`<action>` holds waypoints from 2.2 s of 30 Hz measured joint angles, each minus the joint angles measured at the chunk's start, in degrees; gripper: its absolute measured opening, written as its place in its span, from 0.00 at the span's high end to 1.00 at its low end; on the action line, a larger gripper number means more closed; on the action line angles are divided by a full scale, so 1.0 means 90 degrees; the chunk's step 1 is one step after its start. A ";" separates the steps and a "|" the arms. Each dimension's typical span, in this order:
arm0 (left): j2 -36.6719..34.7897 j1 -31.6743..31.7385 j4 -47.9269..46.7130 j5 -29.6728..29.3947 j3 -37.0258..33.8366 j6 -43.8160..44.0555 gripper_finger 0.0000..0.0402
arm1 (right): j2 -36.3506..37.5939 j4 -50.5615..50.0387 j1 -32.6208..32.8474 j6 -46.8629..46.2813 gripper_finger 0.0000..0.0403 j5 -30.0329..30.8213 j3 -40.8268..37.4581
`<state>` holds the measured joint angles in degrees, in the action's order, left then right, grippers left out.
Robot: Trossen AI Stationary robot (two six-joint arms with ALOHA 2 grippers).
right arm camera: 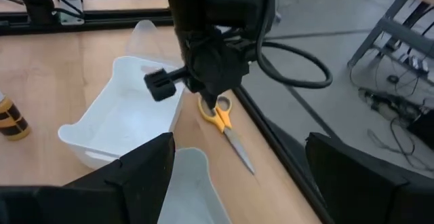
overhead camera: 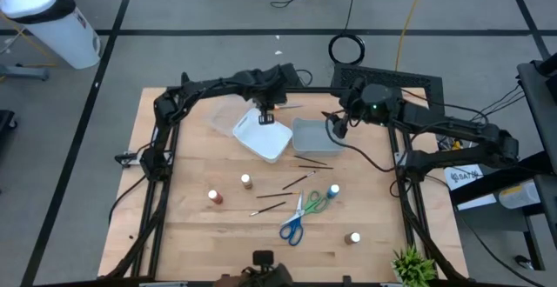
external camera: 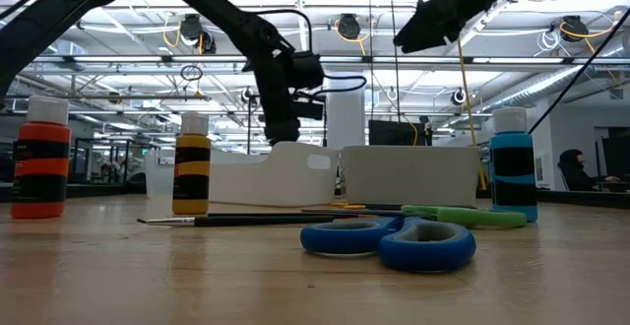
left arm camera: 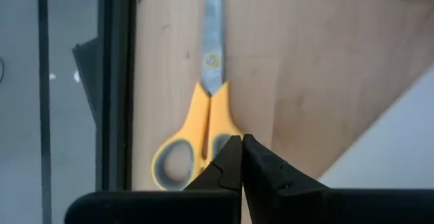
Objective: Pick & Place Paint Supplies
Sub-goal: Put the yellow scissors into the transparent bin
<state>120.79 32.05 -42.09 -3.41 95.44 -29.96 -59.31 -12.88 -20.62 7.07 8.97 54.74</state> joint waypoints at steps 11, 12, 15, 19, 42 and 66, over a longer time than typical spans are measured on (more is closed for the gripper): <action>-0.0056 0.0287 0.1043 0.0401 -0.0900 0.0392 0.97 | 0.0000 0.0364 0.0000 -0.0041 0.22 -0.0002 -0.0239; -0.0030 0.0288 0.1121 0.0394 -0.0940 0.0393 0.97 | 0.0000 0.0452 0.0000 -0.0041 0.22 0.0000 -0.0274; 0.0042 0.0243 0.1308 0.0505 -0.1186 0.0391 0.99 | 0.0000 0.0625 0.0000 -0.0041 0.22 -0.0002 -0.0333; 0.0010 0.0163 0.1669 0.0835 -0.1264 0.0347 0.98 | 0.0000 0.0663 0.0000 -0.0041 0.22 -0.0002 -0.0333; -0.1282 0.0000 0.2164 0.2077 -0.1278 0.1003 0.99 | -0.1148 0.1720 -0.0127 0.0384 0.22 -0.0030 -0.0076; -0.6328 -0.0304 0.4918 0.1355 -0.4993 0.1795 0.94 | -0.7833 -0.2075 -0.1255 0.3128 0.22 -0.2046 0.5722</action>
<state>63.84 29.32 2.17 8.79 50.50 -13.81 -129.81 -31.55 -31.91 35.22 -9.44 106.24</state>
